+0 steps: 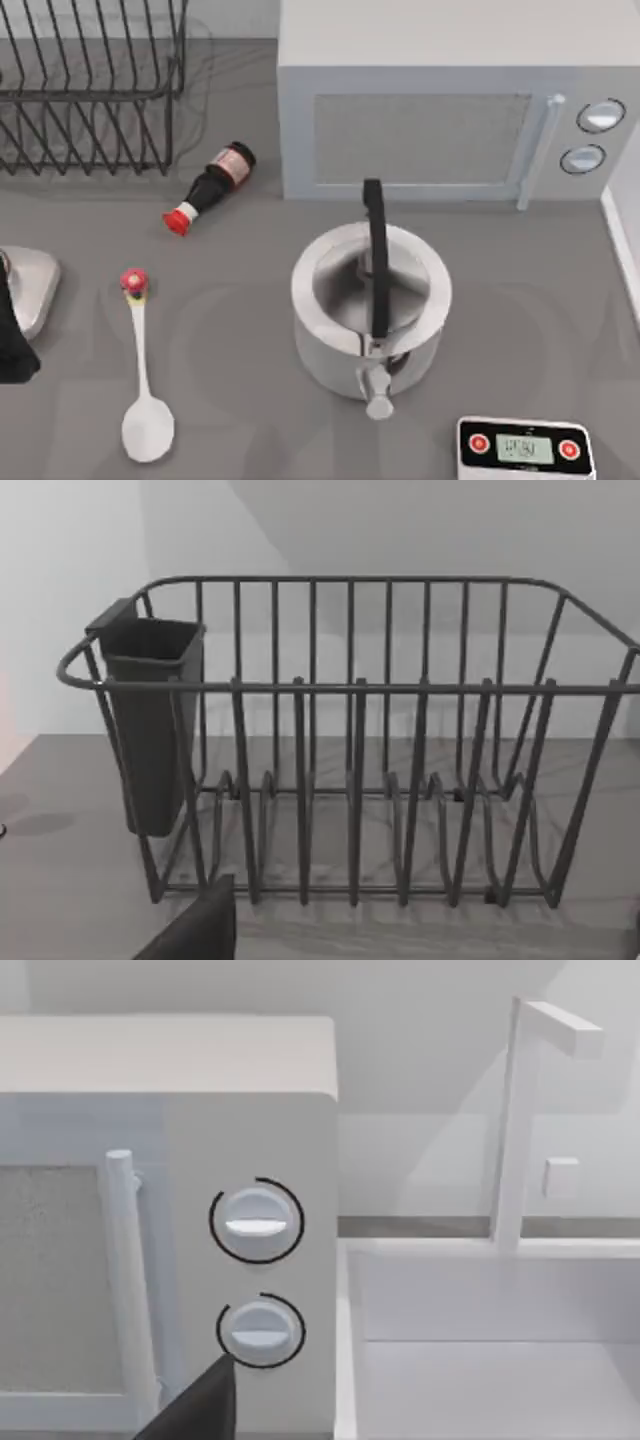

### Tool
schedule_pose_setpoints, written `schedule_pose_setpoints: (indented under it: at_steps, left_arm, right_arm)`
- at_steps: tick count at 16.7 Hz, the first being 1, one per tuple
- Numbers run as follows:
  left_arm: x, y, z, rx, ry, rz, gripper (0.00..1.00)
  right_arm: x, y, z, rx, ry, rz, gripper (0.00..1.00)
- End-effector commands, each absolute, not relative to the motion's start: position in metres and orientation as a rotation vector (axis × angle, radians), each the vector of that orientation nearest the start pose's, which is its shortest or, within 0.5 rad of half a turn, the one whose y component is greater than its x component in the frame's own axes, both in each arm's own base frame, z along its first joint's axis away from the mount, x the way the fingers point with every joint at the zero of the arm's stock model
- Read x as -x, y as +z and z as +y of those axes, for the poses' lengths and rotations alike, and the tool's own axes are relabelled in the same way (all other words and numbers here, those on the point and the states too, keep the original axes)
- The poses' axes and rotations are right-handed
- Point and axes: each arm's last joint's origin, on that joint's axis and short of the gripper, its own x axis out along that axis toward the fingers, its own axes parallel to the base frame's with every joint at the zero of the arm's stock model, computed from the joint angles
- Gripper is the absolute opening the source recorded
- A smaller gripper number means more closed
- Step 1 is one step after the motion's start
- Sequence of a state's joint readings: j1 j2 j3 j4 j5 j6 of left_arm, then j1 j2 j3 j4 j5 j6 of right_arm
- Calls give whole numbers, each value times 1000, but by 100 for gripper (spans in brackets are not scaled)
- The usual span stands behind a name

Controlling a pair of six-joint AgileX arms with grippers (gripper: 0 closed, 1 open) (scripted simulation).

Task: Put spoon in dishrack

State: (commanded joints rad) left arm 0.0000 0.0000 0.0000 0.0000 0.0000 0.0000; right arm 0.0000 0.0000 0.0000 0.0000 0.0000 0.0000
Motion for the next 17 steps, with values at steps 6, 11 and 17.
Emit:
schedule_pose_setpoints:
  at_steps: [6, 11, 17]
  left_arm:
    - [-107, 178, -4, 41, -26, 87, 100]
    - [-131, 216, -13, 137, -61, 421, 100]
    - [-209, 227, -42, 192, -10, 1022, 100]
  right_arm:
    - [-106, 160, -1, 0, 0, 0, 100]
    - [-106, 160, -1, 0, 0, 0, 100]
    - [-106, 160, -1, 0, 0, 0, 100]
